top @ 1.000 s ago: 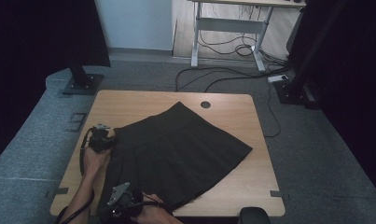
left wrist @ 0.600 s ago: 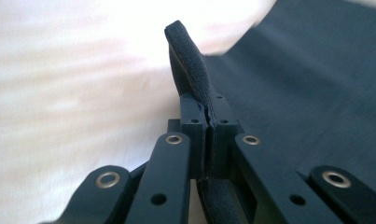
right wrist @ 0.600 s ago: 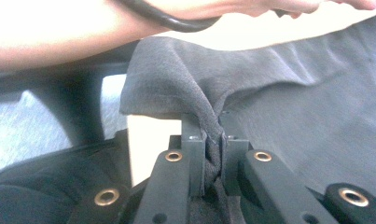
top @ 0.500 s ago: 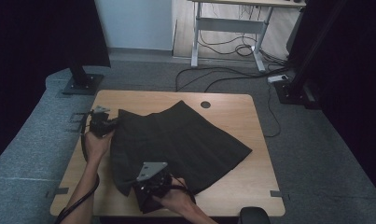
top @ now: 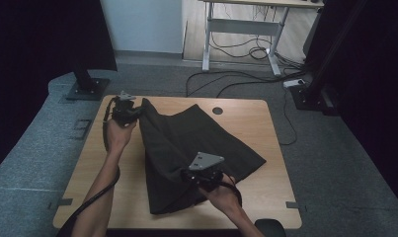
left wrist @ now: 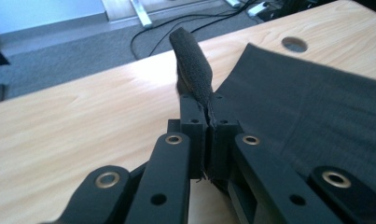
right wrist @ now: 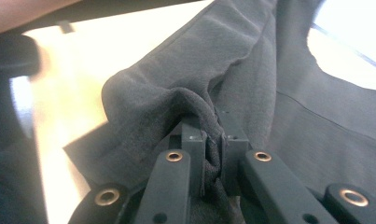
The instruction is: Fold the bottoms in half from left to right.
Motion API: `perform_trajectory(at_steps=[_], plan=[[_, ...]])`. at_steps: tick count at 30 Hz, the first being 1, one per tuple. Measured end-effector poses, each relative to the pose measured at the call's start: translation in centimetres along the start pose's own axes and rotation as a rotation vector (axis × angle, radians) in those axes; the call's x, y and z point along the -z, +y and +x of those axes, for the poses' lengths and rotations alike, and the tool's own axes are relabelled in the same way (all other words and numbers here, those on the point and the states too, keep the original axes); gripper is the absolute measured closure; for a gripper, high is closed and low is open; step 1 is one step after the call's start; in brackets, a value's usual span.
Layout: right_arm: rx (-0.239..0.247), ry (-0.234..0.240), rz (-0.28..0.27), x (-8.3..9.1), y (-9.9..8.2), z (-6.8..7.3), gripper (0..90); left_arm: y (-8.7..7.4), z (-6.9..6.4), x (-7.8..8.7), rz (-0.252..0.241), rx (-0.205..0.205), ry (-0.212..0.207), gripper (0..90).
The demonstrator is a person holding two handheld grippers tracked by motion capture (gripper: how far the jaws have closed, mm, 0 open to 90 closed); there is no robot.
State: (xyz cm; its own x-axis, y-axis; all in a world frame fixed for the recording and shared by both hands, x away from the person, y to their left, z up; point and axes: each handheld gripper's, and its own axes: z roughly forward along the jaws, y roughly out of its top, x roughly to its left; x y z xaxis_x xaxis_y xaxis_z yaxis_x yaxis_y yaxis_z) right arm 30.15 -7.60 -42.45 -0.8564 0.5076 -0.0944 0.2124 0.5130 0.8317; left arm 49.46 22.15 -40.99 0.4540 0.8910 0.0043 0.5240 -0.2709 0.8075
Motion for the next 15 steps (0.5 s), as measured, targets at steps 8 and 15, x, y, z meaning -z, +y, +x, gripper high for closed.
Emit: perform_trajectory(at_steps=[8, 15], plan=[[-0.059, -0.085, 0.001, 2.5, -2.0, -2.8, 83.9, 2.9, -3.5, -2.8, -0.026, -0.055, -0.009, 87.2], [-0.094, -0.132, -0.025, 5.1, -2.4, -4.4, 83.9, 5.9, -6.2, -4.2, -0.058, -0.096, -0.035, 87.1]])
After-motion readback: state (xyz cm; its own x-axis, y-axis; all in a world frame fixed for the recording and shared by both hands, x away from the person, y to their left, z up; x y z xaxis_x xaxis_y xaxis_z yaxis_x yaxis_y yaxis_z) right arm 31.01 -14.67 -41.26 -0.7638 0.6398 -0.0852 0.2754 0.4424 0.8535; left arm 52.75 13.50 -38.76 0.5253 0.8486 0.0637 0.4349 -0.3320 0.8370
